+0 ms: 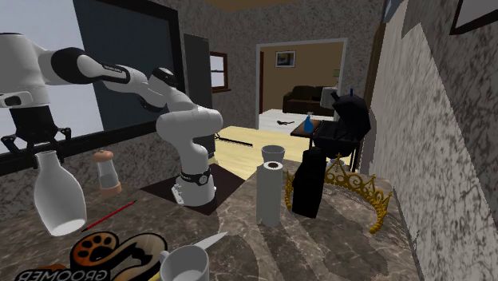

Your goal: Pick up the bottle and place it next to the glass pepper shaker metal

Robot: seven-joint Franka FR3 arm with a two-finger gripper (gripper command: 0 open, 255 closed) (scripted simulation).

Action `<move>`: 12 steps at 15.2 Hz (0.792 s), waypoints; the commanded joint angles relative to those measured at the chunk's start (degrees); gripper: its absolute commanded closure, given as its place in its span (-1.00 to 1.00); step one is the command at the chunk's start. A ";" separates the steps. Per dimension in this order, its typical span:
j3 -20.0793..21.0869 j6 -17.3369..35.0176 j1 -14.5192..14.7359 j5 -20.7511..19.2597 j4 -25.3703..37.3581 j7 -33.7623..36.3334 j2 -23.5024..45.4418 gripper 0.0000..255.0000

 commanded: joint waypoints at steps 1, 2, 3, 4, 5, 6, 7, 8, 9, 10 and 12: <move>-0.01 0.03 -0.01 -0.03 -0.02 0.00 -0.02 1.00; -0.01 0.03 -0.01 -0.03 -0.02 0.00 -0.02 1.00; -0.01 0.03 -0.01 -0.03 -0.02 0.01 -0.02 1.00; -0.01 0.03 -0.01 -0.03 -0.02 0.01 -0.02 1.00; -0.01 0.03 -0.01 -0.03 -0.02 0.00 -0.02 -1.00; -0.01 0.03 -0.01 -0.03 -0.03 0.01 -0.02 -1.00; -0.01 0.03 -0.01 -0.03 -0.03 0.01 -0.02 -1.00; -0.01 0.03 -0.01 -0.03 -0.03 0.01 -0.02 -1.00; -0.01 0.03 -0.01 -0.03 -0.03 0.01 -0.02 -1.00; -0.01 0.03 -0.01 -0.03 -0.03 0.01 -0.02 -1.00; 2.64 -2.17 0.63 2.36 2.65 -0.48 1.16 -1.00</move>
